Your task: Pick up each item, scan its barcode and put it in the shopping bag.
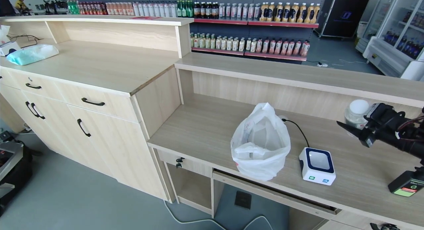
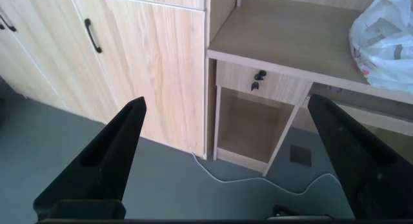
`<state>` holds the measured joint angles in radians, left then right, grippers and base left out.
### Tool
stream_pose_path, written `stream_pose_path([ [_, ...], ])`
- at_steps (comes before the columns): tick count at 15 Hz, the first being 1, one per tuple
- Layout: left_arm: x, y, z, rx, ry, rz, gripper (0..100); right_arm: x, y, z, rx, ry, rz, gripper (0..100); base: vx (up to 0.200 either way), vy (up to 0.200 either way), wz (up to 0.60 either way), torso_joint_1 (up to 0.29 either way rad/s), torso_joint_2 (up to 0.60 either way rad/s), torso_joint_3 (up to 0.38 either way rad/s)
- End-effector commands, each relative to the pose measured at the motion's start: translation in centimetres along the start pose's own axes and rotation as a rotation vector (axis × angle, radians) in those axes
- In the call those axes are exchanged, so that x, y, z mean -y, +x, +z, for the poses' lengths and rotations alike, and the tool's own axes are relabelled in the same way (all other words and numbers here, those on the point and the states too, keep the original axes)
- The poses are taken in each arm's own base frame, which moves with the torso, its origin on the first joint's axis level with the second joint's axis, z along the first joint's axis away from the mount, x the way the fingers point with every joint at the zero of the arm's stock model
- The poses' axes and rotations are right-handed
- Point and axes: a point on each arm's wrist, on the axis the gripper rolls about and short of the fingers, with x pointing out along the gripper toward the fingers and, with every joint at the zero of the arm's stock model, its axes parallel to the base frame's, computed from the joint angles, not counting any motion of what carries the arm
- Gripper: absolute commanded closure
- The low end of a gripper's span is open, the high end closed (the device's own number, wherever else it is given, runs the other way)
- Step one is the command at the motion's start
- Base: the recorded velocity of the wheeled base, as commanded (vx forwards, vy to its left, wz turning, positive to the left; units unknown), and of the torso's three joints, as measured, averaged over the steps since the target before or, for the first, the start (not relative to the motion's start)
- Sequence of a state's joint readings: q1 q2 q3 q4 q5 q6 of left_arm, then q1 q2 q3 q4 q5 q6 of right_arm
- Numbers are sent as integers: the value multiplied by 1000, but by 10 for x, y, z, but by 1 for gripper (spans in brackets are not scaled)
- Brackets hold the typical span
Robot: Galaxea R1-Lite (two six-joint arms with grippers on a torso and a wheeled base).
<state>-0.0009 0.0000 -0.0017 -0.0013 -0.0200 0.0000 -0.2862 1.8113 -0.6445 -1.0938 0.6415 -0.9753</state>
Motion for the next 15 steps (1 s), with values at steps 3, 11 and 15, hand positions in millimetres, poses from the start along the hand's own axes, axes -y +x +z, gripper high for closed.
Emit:
stream_pose_path([
  [3,0,0,0,0,0,1,0,-16,6,-16,28,-63,89,100,0,0,0,0,0,0],
  [11,0,0,0,0,0,1,0,-29,18,-39,63,-108,142,100,0,0,0,0,0,0],
  [15,0,0,0,-1,0,1,0,-37,23,-51,77,-152,168,100,0,0,0,0,0,0],
])
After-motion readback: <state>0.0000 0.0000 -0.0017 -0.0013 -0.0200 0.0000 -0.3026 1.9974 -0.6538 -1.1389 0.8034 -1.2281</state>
